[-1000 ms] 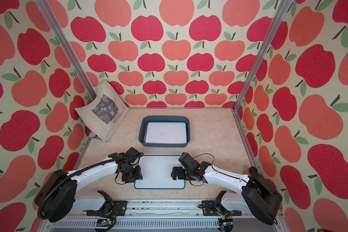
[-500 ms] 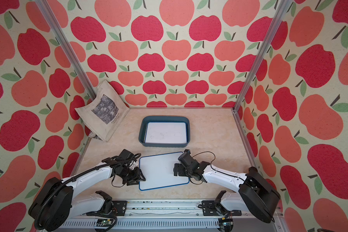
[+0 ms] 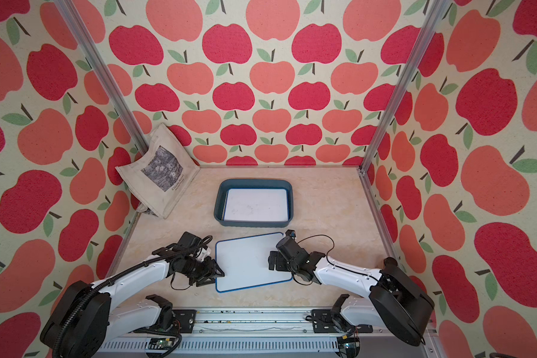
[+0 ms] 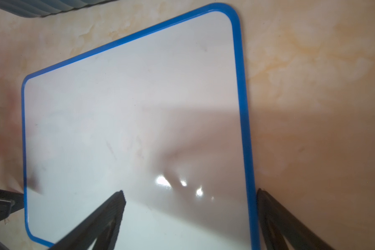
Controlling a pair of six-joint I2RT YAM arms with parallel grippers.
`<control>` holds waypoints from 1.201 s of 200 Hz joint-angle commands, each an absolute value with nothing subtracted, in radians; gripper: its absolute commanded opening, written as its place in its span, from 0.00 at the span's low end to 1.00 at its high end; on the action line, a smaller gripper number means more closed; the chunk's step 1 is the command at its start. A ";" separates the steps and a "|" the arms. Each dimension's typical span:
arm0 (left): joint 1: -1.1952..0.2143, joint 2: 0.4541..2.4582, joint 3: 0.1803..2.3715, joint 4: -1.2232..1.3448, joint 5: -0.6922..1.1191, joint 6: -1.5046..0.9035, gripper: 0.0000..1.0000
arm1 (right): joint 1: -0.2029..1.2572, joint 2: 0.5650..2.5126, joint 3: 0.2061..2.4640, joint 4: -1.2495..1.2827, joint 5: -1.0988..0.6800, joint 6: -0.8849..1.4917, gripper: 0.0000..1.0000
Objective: Put the whiteboard into the storage box
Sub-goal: Pick up the whiteboard at the center of the board.
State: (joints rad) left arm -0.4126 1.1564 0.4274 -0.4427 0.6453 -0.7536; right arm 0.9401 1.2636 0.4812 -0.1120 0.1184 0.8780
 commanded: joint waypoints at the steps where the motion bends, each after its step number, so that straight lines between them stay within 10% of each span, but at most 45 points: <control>1: -0.409 1.128 0.442 -0.154 0.790 -0.787 0.52 | 0.983 1.306 0.410 -0.119 -0.219 0.971 0.98; 79: -0.392 1.179 0.490 -0.281 0.765 -0.720 0.51 | 0.989 1.255 0.399 -0.142 -0.224 0.985 0.97; 136: -0.391 1.334 0.651 -0.650 0.355 -0.646 0.51 | 0.988 1.120 0.412 -0.364 -0.083 0.965 0.98; 240: -0.425 1.460 0.681 -0.621 0.342 -0.615 0.51 | 0.939 1.200 0.465 -0.385 -0.083 0.878 0.99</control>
